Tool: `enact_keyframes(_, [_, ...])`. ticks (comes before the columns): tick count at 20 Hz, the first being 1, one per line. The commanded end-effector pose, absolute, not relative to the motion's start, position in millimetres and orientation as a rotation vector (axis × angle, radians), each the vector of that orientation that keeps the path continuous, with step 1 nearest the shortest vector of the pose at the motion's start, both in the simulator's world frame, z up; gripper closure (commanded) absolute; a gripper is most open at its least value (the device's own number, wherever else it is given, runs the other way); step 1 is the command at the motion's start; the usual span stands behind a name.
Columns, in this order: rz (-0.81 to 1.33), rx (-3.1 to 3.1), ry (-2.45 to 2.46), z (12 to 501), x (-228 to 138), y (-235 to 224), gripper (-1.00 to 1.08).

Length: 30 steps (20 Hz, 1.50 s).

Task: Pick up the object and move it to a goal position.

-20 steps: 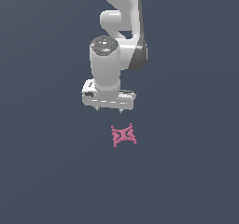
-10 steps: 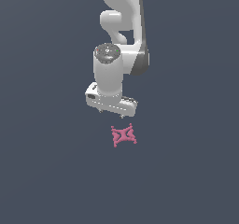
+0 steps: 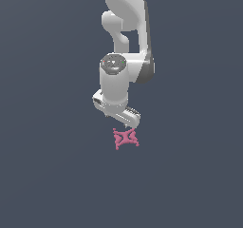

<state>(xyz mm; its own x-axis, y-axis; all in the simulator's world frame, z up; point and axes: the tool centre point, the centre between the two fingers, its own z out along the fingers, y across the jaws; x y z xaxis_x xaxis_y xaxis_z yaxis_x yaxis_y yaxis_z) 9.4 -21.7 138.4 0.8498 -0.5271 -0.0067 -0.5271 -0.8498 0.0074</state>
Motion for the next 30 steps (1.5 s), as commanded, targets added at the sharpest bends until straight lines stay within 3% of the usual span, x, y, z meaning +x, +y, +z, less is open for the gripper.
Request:
enact_keyframes(1, [-0.013, 2.987, -0.961, 133, 12, -18, -0.92])
enact_keyframes(30, [-0.004, 2.472, -1.94, 71, 33, 17, -0.92])
